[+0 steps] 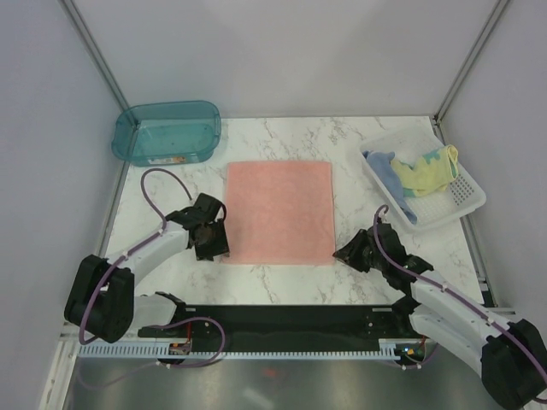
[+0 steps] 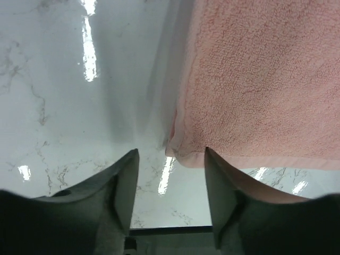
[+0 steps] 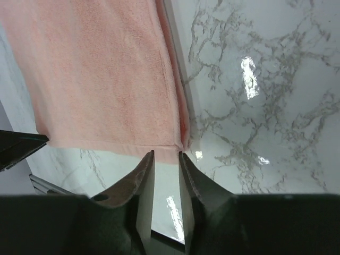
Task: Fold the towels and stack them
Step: Fold the towel
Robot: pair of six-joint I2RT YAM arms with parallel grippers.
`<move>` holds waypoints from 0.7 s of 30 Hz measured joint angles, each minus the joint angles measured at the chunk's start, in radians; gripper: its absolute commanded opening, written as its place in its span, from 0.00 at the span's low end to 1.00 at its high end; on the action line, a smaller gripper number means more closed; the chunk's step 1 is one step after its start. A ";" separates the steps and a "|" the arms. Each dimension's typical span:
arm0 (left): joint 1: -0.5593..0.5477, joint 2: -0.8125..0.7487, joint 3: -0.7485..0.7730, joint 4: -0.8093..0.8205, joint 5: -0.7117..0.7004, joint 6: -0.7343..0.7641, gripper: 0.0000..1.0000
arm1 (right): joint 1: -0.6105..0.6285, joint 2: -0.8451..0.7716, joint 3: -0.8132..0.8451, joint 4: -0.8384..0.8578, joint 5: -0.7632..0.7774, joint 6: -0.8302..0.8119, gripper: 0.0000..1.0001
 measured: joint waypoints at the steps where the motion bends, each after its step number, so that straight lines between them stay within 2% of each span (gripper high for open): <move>1: 0.000 -0.006 0.005 -0.014 -0.007 -0.009 0.64 | 0.000 -0.022 0.012 -0.032 0.005 -0.005 0.37; 6: 0.004 -0.087 0.060 -0.072 -0.050 -0.014 0.66 | 0.000 -0.080 0.155 -0.166 0.071 -0.023 0.44; 9: 0.014 -0.090 0.185 -0.066 -0.052 0.002 0.70 | 0.000 0.005 0.272 -0.166 0.096 -0.092 0.48; 12: 0.039 -0.003 0.375 -0.041 -0.037 0.071 0.70 | -0.003 0.229 0.486 -0.160 0.086 -0.235 0.49; 14: 0.062 0.100 0.516 -0.013 -0.014 0.124 0.67 | -0.015 0.437 0.697 -0.167 0.062 -0.350 0.49; 17: 0.103 0.277 0.703 0.053 0.039 0.219 0.67 | -0.053 0.684 0.961 -0.160 0.036 -0.502 0.51; 19: 0.121 0.370 0.790 0.076 0.067 0.296 0.67 | -0.090 0.791 1.071 -0.170 0.009 -0.590 0.51; 21: 0.134 0.469 0.870 0.093 0.092 0.375 0.65 | -0.137 0.897 1.175 -0.198 -0.039 -0.676 0.57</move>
